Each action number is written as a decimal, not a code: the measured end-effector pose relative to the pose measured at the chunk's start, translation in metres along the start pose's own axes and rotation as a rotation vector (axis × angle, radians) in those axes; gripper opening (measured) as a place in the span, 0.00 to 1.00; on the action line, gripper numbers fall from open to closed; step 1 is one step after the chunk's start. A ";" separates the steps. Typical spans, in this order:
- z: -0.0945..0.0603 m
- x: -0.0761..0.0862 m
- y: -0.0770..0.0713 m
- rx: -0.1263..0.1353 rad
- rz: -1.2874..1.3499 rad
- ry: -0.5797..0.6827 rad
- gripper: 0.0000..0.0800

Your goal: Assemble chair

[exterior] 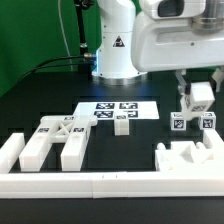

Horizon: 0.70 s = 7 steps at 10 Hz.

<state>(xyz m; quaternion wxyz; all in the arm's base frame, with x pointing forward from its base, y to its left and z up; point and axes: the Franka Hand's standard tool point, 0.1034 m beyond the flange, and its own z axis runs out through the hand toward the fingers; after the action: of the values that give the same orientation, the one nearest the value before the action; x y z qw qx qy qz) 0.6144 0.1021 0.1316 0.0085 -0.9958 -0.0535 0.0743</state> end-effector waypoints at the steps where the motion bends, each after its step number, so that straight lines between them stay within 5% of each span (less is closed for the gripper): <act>1: -0.003 0.019 -0.006 -0.002 -0.017 0.116 0.36; 3: -0.009 0.043 -0.014 0.007 -0.026 0.318 0.36; 7: -0.002 0.044 -0.015 0.017 -0.032 0.599 0.36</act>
Offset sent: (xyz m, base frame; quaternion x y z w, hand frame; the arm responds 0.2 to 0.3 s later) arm 0.0000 0.0000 0.0000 0.0000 0.1938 0.0000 0.9810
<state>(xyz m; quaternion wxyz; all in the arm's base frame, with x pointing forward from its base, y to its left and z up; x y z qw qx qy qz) 0.6566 0.1221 0.1276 0.0333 -0.9723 -0.0635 -0.2226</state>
